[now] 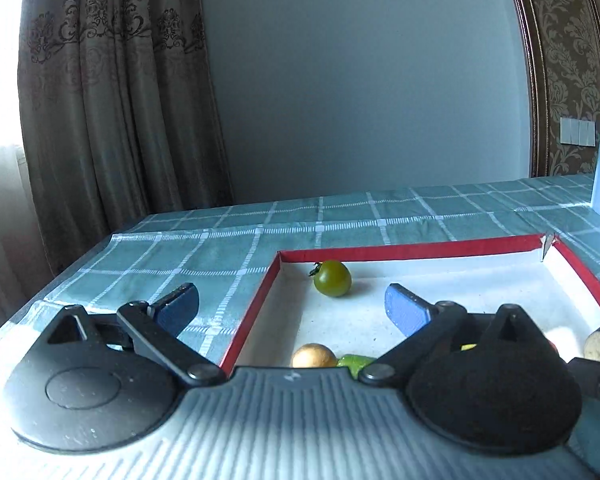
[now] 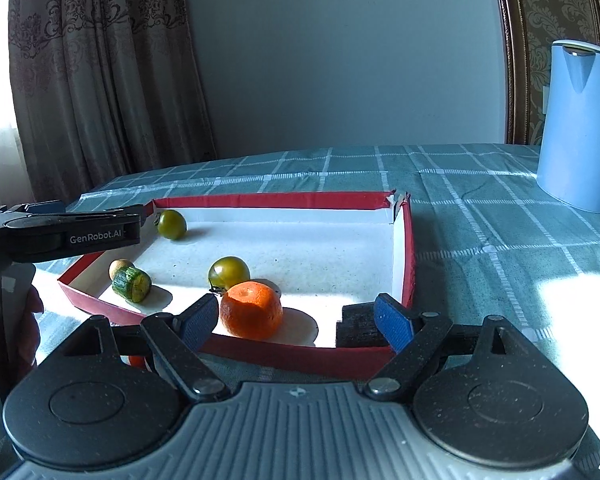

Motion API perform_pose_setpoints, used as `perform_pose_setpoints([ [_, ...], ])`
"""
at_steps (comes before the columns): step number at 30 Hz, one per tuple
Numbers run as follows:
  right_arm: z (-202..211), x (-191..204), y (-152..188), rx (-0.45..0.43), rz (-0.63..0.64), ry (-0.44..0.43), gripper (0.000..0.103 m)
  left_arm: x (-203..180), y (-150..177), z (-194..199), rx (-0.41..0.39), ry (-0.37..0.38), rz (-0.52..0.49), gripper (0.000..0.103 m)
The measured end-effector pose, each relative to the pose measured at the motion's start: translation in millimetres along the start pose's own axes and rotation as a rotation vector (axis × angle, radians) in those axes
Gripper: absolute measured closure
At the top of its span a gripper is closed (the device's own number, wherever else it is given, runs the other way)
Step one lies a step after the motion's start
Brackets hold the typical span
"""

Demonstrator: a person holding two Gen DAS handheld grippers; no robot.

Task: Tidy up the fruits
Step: 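Grasp the small green tomato with the left tool and drop it in the tray, then close the right tool on the red cherry tomato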

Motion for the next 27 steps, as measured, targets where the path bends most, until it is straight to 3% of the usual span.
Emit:
perform_pose_setpoints([
  [3, 3, 8, 1, -0.02, 0.041, 0.006, 0.018, 14, 19, 18, 0.004, -0.047, -0.005, 0.002],
  [7, 7, 13, 4, -0.031, 0.064, 0.0, 0.018, 36, 42, 41, 0.014, -0.045, 0.04, 0.0],
  [14, 30, 38, 31, 0.014, 0.147, -0.174, 0.018, 50, 53, 50, 0.03, -0.051, 0.08, 0.0],
  [16, 37, 49, 44, 0.007, 0.221, -0.165, 0.018, 47, 54, 48, 0.046, -0.042, 0.056, 0.0],
  [18, 39, 63, 55, -0.015, 0.317, -0.104, 0.018, 41, 55, 47, 0.049, -0.037, 0.025, 0.0],
  [19, 36, 70, 60, -0.015, 0.368, -0.061, 0.021, 36, 55, 48, 0.038, -0.044, 0.004, 0.0],
  [22, 25, 84, 65, 0.037, 0.434, -0.026, 0.048, 27, 57, 52, 0.005, -0.057, -0.05, 0.0],
  [27, 9, 85, 57, 0.086, 0.411, -0.037, 0.049, 14, 58, 54, -0.016, -0.052, -0.12, 0.0],
])
Point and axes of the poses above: each gripper's, at about its wrist camera, not at the fingertips, and z roughly against the way its jaws point, x to its left, y to its underside, the point moved 6 cm from there along -z, roughly the way its jaws point, and after that the axes turned 12 degrees about x, right-handed, at the moved point
